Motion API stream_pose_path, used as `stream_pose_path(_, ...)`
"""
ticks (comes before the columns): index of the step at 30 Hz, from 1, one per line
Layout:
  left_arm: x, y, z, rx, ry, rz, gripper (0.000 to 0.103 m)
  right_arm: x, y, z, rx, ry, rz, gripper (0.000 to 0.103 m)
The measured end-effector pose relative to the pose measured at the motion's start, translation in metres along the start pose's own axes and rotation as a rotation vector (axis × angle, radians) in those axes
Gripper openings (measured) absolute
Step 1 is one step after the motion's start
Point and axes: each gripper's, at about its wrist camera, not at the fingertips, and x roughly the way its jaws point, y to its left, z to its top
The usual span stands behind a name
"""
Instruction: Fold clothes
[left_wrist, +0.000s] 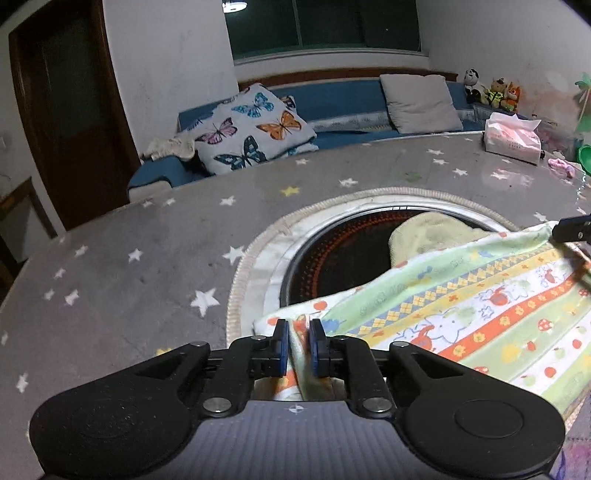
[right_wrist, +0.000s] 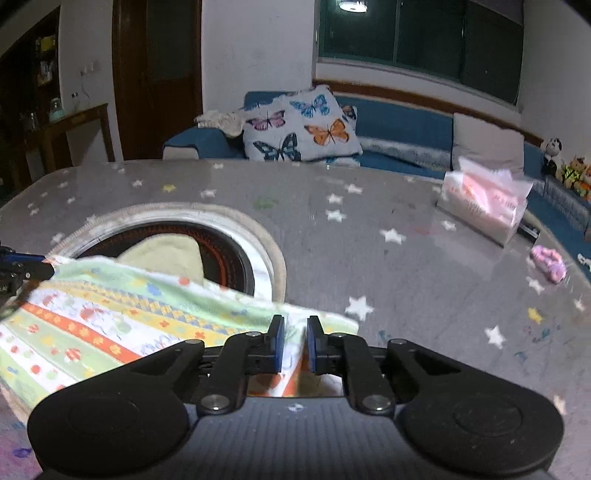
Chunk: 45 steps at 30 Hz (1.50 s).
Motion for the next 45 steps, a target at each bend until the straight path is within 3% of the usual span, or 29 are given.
stream_pose_path(4, -0.011, -0.012, 0.013, 0.002, -0.029, -0.084, 0.015, -0.006, 0.012, 0.008, -0.006, 0.008, 0.101, 0.012)
stream_pose_path(10, 0.005, -0.043, 0.023, 0.064, 0.010, -0.196, 0.013, -0.001, 0.048, 0.008, -0.087, 0.044, 0.260, 0.012)
stream_pose_path(18, 0.019, -0.051, 0.018, 0.089, 0.033, -0.192, 0.013, -0.016, 0.097, -0.016, -0.258, 0.095, 0.365, 0.013)
stream_pose_path(25, 0.000, -0.055, 0.010, 0.099, 0.015, -0.179, 0.015, -0.046, 0.099, -0.031, -0.252, 0.072, 0.380, 0.014)
stream_pose_path(26, -0.004, -0.056, 0.008, 0.099, 0.014, -0.179, 0.017, -0.047, 0.097, -0.031, -0.242, 0.066, 0.374, 0.016)
stream_pose_path(28, -0.010, -0.057, 0.005, 0.097, 0.012, -0.175, 0.035, -0.049, 0.092, -0.028, -0.223, 0.056, 0.351, 0.020)
stream_pose_path(29, -0.013, -0.058, 0.003, 0.096, 0.012, -0.167, 0.038, -0.050, 0.089, -0.027, -0.212, 0.052, 0.340, 0.020)
stream_pose_path(37, -0.036, -0.061, -0.016, 0.084, 0.002, -0.134, 0.052, -0.051, 0.065, -0.029, -0.125, 0.035, 0.271, 0.030)
stream_pose_path(45, -0.054, -0.053, -0.037, 0.062, -0.013, -0.086, 0.058, -0.058, 0.038, -0.049, -0.050, 0.065, 0.226, 0.036)
